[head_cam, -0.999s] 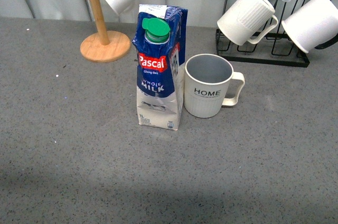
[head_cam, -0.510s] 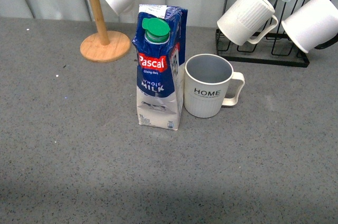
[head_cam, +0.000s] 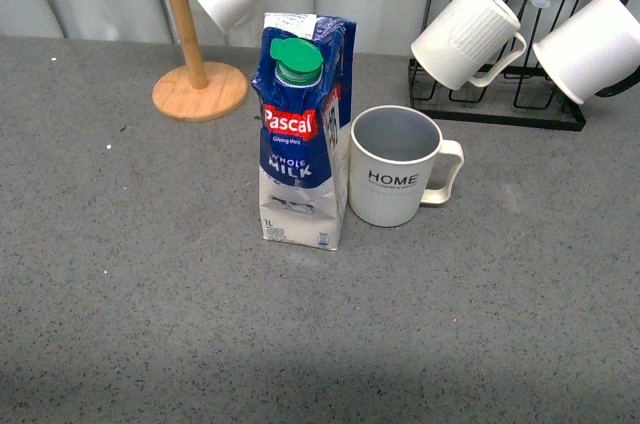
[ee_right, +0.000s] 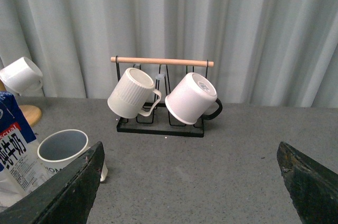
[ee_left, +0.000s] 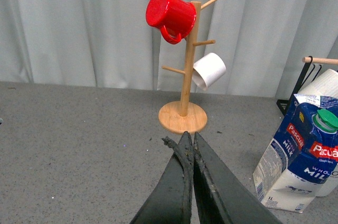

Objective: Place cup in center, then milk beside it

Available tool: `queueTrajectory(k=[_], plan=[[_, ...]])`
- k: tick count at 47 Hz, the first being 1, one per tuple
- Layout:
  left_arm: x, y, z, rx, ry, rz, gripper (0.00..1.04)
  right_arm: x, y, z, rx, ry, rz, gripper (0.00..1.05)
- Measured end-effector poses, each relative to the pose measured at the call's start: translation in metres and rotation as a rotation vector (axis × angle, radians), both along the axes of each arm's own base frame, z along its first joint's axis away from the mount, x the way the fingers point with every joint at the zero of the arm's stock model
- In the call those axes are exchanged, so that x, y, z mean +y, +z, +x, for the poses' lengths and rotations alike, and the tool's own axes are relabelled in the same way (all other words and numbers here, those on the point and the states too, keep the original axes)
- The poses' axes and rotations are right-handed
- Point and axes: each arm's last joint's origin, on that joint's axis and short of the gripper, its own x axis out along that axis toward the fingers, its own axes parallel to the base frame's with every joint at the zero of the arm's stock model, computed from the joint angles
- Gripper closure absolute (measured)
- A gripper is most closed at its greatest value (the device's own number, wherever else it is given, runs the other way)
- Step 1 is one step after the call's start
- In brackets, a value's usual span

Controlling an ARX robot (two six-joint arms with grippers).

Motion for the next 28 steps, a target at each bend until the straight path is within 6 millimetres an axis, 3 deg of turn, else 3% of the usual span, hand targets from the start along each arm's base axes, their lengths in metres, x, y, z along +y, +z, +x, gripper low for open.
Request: queueTrajectory(k=[28], plan=[[0.0,-0.003,-0.017,0.006,0.0,0.0,1.01,0.0,0.0,0.0,0.0,0.0,0.0,0.09]])
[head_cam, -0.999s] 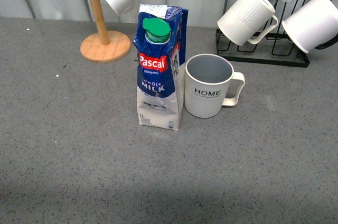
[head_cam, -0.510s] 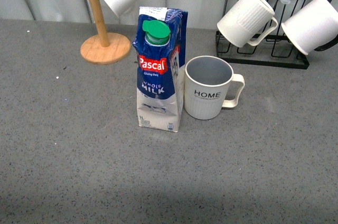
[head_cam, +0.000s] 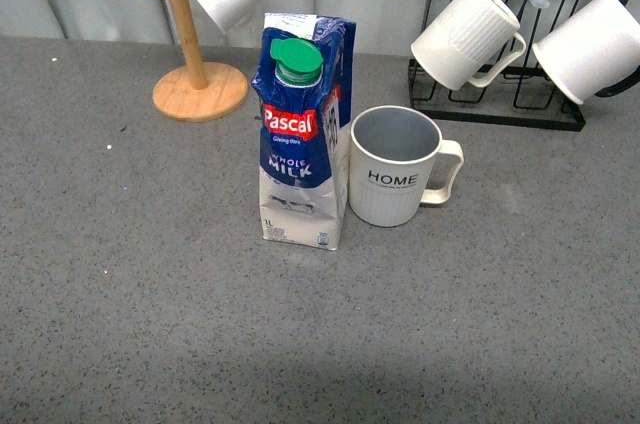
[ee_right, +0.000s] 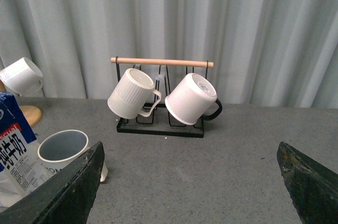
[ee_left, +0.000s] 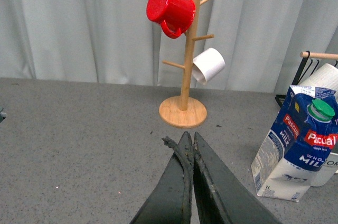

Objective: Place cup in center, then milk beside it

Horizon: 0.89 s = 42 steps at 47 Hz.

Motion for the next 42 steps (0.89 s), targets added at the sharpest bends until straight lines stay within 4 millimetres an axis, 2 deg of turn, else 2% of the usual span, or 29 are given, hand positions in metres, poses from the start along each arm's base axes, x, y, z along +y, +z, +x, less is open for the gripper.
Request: queueTrajectory(k=[3,23,42], plan=[[0.0,-0.0001,0.0,0.001,0.0,0.0,0.98,0.0,0.0,0.0,0.0,0.0,0.0,0.09],[0.0,0.0,-0.0001,0.0,0.0,0.0,0.06,0.0,0.0,0.0,0.0,0.0,0.0,0.09],[0.0,0.0,-0.0001,0.0,0.0,0.002,0.06,0.0,0.0,0.0,0.0,0.0,0.0,0.09]])
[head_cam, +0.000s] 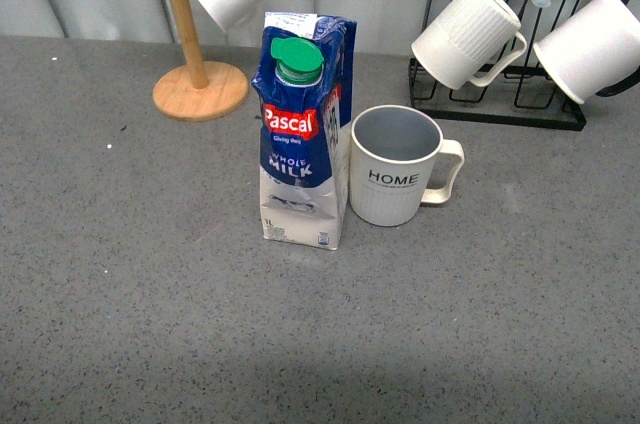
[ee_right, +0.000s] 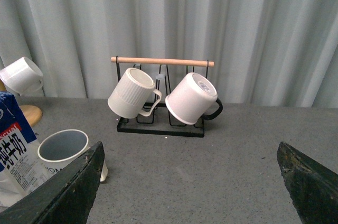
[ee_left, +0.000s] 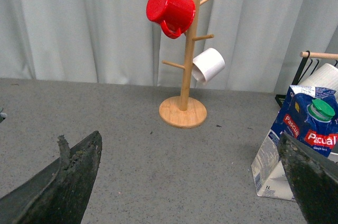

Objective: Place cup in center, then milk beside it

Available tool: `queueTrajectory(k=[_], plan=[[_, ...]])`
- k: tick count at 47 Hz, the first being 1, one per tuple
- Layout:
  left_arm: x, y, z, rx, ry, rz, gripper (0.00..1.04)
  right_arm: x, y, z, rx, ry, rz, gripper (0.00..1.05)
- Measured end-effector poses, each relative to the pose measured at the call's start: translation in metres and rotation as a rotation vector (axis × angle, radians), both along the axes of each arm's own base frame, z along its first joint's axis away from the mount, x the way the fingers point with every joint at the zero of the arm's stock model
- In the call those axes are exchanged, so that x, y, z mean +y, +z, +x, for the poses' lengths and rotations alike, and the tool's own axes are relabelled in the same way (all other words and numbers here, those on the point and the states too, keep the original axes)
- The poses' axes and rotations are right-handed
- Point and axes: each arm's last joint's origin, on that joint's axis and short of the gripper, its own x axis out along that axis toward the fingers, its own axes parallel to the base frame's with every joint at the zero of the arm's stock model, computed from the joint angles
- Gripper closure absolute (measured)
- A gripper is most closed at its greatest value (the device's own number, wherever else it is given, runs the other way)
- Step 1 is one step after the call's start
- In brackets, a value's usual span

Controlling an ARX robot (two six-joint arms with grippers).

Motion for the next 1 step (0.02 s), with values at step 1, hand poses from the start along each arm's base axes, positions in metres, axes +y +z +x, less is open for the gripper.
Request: queueTrajectory(k=[1], plan=[[0.0,0.0,0.0,0.0,0.0,0.0,0.06,0.0,0.0,0.0,0.0,0.0,0.0,0.09]])
